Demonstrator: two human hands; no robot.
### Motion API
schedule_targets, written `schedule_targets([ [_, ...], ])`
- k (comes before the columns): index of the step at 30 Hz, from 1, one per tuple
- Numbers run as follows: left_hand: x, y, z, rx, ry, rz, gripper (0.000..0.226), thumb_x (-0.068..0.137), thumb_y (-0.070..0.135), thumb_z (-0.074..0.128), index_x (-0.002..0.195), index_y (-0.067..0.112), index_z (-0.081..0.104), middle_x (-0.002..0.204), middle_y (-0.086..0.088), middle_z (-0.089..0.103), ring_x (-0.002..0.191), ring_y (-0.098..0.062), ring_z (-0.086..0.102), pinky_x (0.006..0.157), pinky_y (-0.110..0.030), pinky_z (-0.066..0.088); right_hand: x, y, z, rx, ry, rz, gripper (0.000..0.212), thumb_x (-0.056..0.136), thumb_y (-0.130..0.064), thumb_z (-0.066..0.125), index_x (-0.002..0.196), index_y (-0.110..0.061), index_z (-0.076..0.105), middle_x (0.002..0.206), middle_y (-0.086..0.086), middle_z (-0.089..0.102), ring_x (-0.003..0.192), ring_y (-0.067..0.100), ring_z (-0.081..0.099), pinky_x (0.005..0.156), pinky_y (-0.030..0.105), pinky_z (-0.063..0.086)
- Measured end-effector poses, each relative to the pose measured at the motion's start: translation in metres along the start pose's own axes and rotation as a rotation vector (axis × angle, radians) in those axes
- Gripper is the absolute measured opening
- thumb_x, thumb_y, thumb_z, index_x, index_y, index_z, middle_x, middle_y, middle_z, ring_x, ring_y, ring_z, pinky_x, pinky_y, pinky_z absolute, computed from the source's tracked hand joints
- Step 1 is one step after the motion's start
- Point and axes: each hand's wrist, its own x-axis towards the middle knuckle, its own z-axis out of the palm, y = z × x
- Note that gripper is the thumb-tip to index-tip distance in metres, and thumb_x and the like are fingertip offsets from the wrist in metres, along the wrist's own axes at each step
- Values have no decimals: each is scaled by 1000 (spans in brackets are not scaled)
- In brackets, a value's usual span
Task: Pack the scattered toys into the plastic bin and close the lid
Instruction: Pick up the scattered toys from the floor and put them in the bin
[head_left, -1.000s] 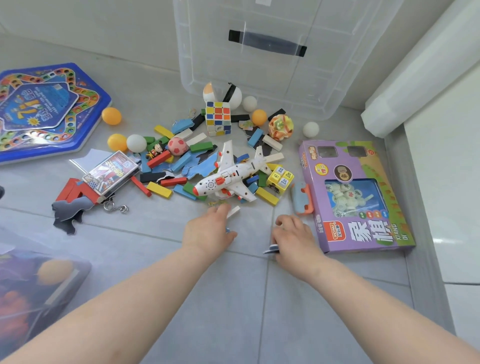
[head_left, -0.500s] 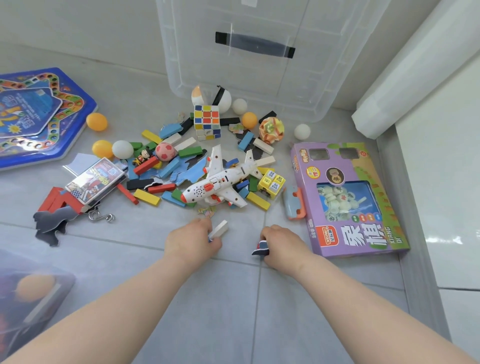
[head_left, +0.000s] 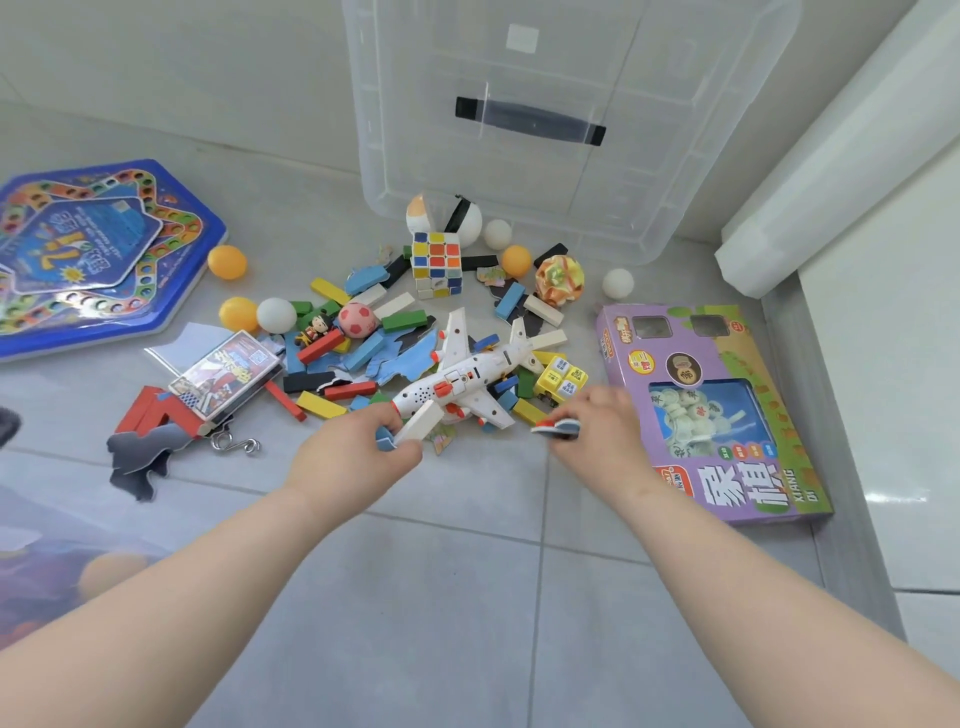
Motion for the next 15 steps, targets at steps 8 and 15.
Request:
schedule_targets([
  [8, -10, -1, -19, -80, 75, 62, 22, 84, 33, 57, 67, 26, 44, 63, 9, 46, 58, -12, 43, 49, -25, 30, 46, -9, -1, -235, -218, 37, 29, 85, -26, 60, 112, -18, 63, 143, 10, 31, 122, 33, 46, 97, 34, 40],
  [15, -30, 3, -48, -76, 194, 86, 24, 83, 36, 56, 65, 29, 42, 64, 12, 44, 63, -13, 43, 49, -24, 30, 28, -7, 1, -73, -66, 12, 25, 84, -25, 63, 107, -16, 67, 139, 9, 36, 115, 31, 50, 91, 32, 42],
])
